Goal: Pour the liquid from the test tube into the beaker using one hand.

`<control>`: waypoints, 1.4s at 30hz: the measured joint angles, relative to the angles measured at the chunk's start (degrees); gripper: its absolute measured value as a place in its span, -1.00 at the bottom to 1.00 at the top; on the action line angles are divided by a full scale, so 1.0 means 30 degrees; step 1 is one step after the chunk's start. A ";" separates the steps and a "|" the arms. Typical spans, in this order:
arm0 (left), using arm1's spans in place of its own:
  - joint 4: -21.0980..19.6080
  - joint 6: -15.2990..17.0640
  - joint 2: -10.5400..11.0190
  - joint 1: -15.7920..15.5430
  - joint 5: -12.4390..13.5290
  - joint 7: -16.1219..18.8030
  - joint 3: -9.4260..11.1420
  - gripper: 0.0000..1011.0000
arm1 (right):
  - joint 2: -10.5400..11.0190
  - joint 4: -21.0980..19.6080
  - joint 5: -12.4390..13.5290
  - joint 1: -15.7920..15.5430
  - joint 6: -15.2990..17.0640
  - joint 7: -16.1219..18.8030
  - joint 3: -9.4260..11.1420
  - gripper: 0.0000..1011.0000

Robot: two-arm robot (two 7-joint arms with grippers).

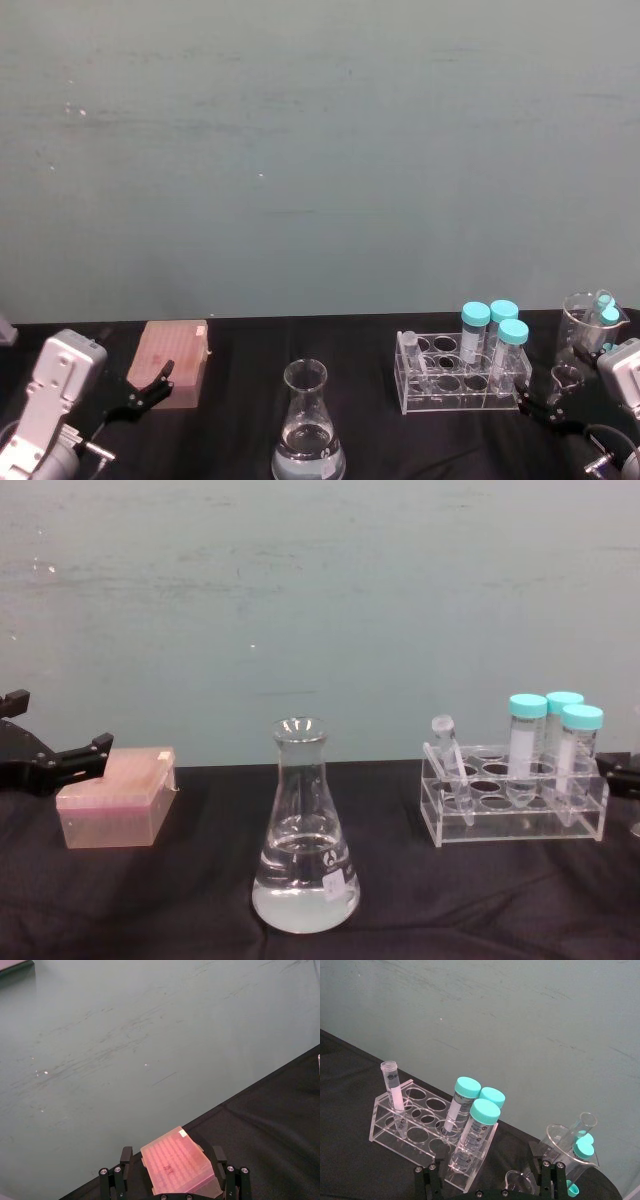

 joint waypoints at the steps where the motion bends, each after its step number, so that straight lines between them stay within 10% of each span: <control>1: 0.0000 0.0001 0.0000 0.0000 0.0000 0.0001 0.0000 0.98 | 0.0001 -0.0001 0.0000 0.0000 0.0000 0.0000 -0.0001 0.99; 42: 0.0000 0.0002 0.0000 -0.0001 0.0000 0.0000 0.0000 0.98 | 0.0000 -0.0001 -0.0001 0.0001 0.0000 -0.0001 -0.0001 0.99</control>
